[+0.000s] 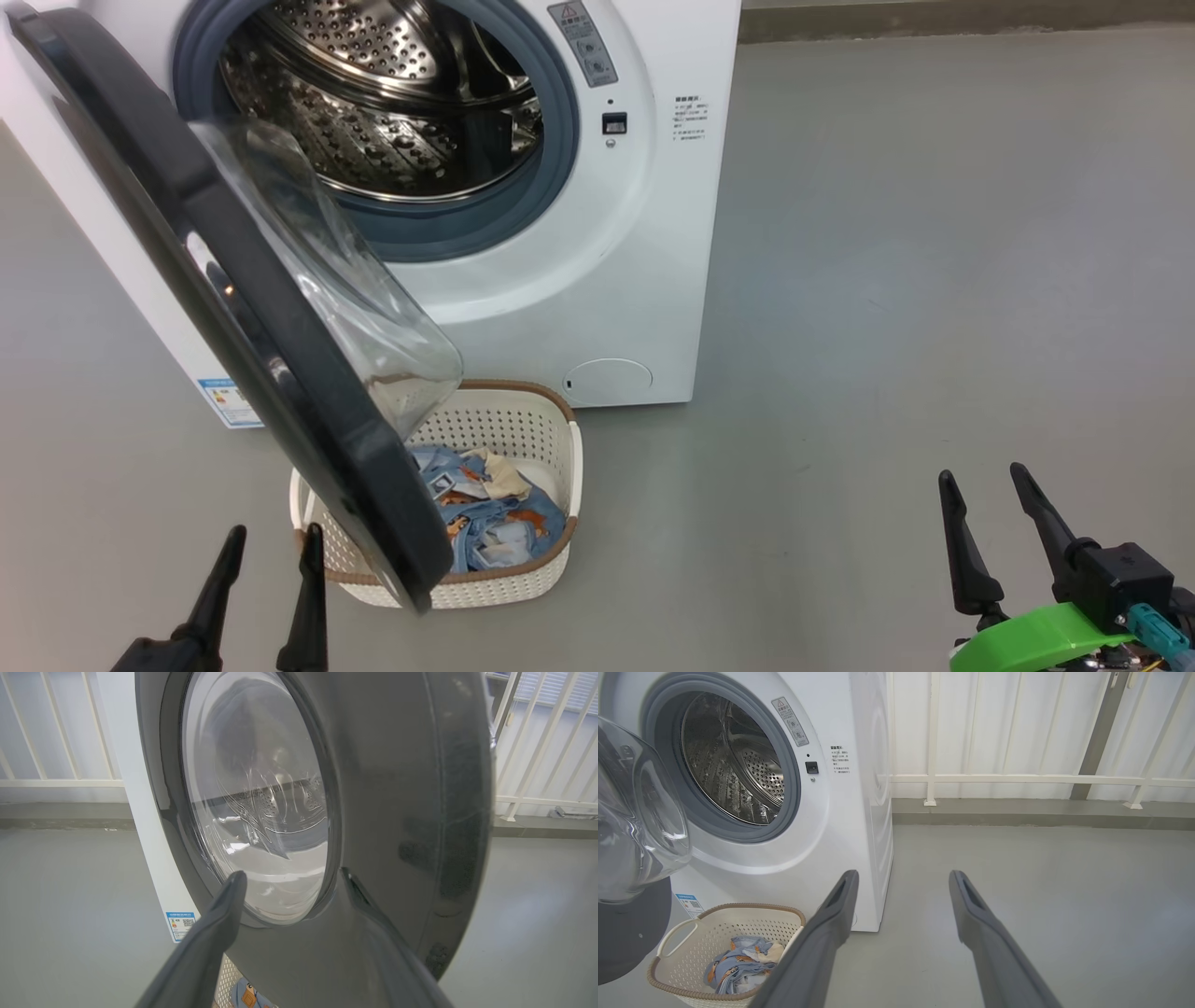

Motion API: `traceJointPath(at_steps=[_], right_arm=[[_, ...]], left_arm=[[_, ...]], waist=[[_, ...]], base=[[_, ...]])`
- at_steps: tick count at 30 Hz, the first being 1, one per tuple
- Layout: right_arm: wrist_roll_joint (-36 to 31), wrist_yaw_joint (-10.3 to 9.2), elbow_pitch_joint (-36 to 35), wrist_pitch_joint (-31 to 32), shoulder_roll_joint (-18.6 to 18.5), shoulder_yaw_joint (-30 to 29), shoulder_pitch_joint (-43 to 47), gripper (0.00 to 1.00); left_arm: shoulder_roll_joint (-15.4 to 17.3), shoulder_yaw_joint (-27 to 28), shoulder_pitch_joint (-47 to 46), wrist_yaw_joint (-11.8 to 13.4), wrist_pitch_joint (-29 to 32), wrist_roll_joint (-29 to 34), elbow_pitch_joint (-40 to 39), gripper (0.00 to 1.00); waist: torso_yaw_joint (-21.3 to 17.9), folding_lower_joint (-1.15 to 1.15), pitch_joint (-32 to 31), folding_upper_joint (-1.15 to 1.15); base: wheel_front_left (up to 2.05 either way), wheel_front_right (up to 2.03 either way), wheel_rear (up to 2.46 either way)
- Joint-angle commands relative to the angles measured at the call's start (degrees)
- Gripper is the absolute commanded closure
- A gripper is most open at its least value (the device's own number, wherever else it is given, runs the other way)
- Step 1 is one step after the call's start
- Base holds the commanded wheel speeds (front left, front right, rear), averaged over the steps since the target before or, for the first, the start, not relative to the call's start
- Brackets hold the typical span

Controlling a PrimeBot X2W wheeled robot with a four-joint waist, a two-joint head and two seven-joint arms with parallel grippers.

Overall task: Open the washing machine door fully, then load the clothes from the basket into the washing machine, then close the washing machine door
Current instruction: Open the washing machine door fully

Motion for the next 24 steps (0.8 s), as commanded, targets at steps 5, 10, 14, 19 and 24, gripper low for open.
traceJointPath(at_steps=[5,10,14,19,24], right_arm=[[0.5,0.09,-0.7,-0.3,-0.3,1.3,-2.5,0.0],[0.5,0.09,-0.4,-0.3,-0.3,1.4,-2.3,0.0],[0.5,0.09,-0.4,-0.3,-0.3,1.2,-2.3,0.0],[0.6,0.09,-0.5,-0.3,-0.3,1.1,-2.3,0.0],[0.5,0.09,-0.5,-0.3,-0.3,1.1,-2.3,0.0]], left_arm=[[1.5,1.4,-0.5,-0.2,-0.5,0.4,-0.7,0.0],[1.6,1.4,-0.5,-0.2,-0.5,0.4,-0.7,0.0],[1.6,1.4,-0.5,-0.2,-0.5,0.3,-0.7,0.05],[1.7,0.9,-0.7,-0.2,-0.5,-0.2,-0.5,1.0],[1.4,2.5,-1.5,-0.2,-0.5,-0.9,-3.4,1.0]], waist=[[0.3,0.0,-0.2,0.0],[0.3,0.0,-0.1,0.0],[0.4,0.0,0.1,0.0],[0.4,0.0,0.3,0.0],[0.3,0.0,0.4,0.0]], base=[[0.0,0.0,0.0],[0.0,0.0,0.0],[0.0,0.0,0.0],[0.0,0.0,0.0],[0.0,0.0,0.0]])
